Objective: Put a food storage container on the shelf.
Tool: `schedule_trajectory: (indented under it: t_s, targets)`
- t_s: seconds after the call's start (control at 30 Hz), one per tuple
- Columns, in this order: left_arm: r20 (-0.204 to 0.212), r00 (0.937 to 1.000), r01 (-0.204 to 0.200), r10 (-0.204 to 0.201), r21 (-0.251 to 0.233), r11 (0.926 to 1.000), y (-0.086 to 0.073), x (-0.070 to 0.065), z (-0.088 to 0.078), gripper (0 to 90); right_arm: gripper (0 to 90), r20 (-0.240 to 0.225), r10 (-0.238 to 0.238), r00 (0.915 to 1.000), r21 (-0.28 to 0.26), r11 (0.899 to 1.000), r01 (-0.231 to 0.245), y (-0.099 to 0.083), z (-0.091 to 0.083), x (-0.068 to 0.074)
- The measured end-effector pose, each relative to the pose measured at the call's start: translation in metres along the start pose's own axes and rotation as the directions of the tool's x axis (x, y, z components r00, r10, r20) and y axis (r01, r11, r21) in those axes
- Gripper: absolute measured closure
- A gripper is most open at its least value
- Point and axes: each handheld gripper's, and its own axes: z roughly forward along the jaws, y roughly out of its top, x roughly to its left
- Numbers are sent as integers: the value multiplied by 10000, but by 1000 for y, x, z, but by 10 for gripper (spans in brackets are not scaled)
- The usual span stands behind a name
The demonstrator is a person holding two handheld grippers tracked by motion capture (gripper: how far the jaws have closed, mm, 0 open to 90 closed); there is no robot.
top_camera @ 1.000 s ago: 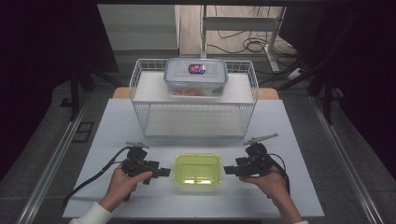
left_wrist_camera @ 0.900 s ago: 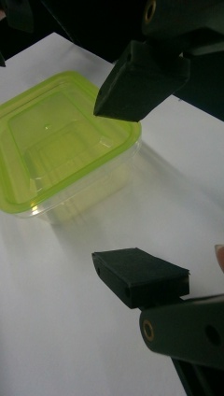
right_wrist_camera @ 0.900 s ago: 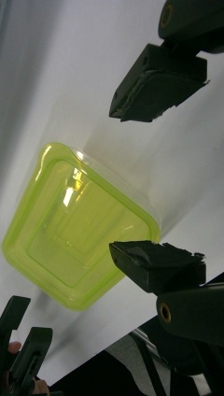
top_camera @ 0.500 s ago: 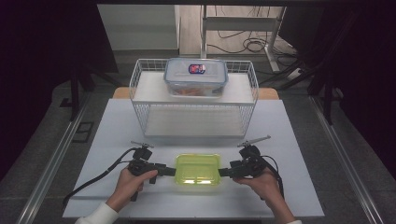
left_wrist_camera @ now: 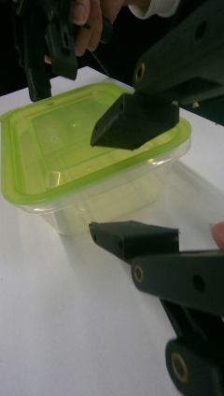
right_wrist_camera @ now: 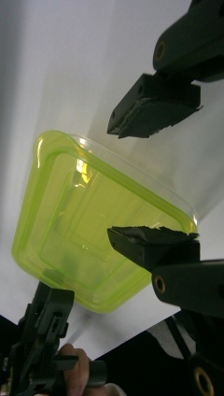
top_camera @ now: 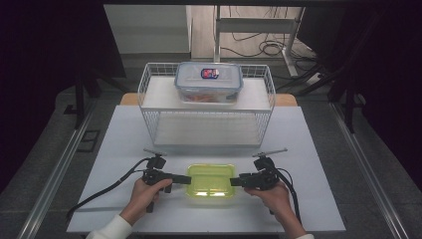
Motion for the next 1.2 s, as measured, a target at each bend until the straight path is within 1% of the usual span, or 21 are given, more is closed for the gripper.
schedule_trajectory:
  t_s: [0.03, 0.07, 0.1, 0.13, 0.17, 0.2, 0.27, 0.3, 0.33, 0.37, 0.4, 0.53, 0.7, 0.83, 0.93, 0.97, 1.03, 1.07, 1.1, 1.17, 1.2]
  targets:
    - [0, 10000, 0, 0, 0, 10000, 0, 0, 0, 549, 449, 0, 0, 10000, 0, 10000, 0, 0, 0, 0]
    - [189, 9998, 68, -69, 46, 10000, 0, 1, 1, 571, 482, -121, 263, 9996, 54, 9996, -263, -1, 3, -2]
    - [189, 9998, 68, -69, 46, 10000, 0, 1, 1, 596, 482, -121, 263, 9996, 54, 9996, -263, -1, 3, -2]
    - [401, 9990, 167, -170, 76, 9998, -1, 1, 3, 628, 527, -360, 425, 9984, 135, 9990, -420, -2, 7, -4]
    - [401, 9990, 167, -170, 76, 9998, -1, 1, 3, 668, 527, -360, 425, 9984, 135, 9990, -420, -2, 7, -4]
    - [495, 9987, 135, -140, 106, 9999, -1, 1, 4, 668, 557, -515, 529, 9973, 158, 9985, -522, -3, 10, -5]
    - [557, 9982, 220, -223, 54, 9997, -2, 1, 5, 714, 618, -794, 714, 9943, 309, 9971, -692, -5, 14, -6]
    - [567, 9981, 258, -259, 39, 9997, -2, 1, 4, 719, 637, -727, 794, 9942, 400, 9963, -767, -7, 15, -7]
    - [617, 9977, 296, -296, 7, 9996, -2, 1, 3, 728, 692, -966, 1173, 9884, 270, 9930, -1152, -8, 14, -11]
    - [617, 9977, 296, -296, 7, 9996, -2, 1, 3, 738, 692, -966, 1173, 9884, 270, 9930, -1152, -8, 14, -11]
    - [684, 9973, 279, -276, -36, 9996, -2, 1, 2, 745, 720, -1197, 1436, 9824, 139, 9896, -1430, -9, 11, -13]
    - [757, 9968, 265, -256, -106, 9996, -3, 1, 1, 758, 743, -1472, 1749, 9735, 35, 9843, -1763, -11, 9, -16]
    - [739, 9971, 197, -184, -173, 9997, -3, 0, -1, 770, 757, -1518, 1775, 9724, -14, 9837, -1798, -11, 8, -15]
    - [805, 9966, 219, -196, -275, 9994, -4, 0, -3, 792, 777, -1640, 1776, 9703, -195, 9829, -1832, -11, 6, -13]
    - [833, 9965, 137, -110, -319, 9994, -6, 0, -6, 801, 799, -1952, 1734, 9653, -329, 9825, -1831, -11, 3, -13]
    - [833, 9965, 137, -110, -319, 9994, -6, 0, -6, 804, 799, -1952, 1734, 9653, -329, 9825, -1831, -11, 3, -13]
    - [758, 9971, 18, 6, -318, 9995, -8, -1, -8, 805, 812, -2175, 1669, 9617, -435, 9826, -1803, -10, 1, -12]
    - [758, 9971, 18, 6, -318, 9995, -8, -1, -8, 805, 812, -2175, 1669, 9617, -435, 9826, -1803, -10, 1, -12]
    - [706, 9974, -98, 121, -321, 9994, -8, -1, -8, 806, 815, -2218, 1460, 9641, -520, 9855, -1612, -10, 0, -10]
    - [719, 9973, -110, 134, -325, 9994, -9, -2, -8, 805, 816, -2223, 1414, 9647, -542, 9861, -1570, -9, -1, -9]
    - [779, 9966, -228, 264, -468, 9986, -9, -4, -11, 805, 816, -2237, 1157, 9678, -661, 9888, -1335, -8, -4, -7]
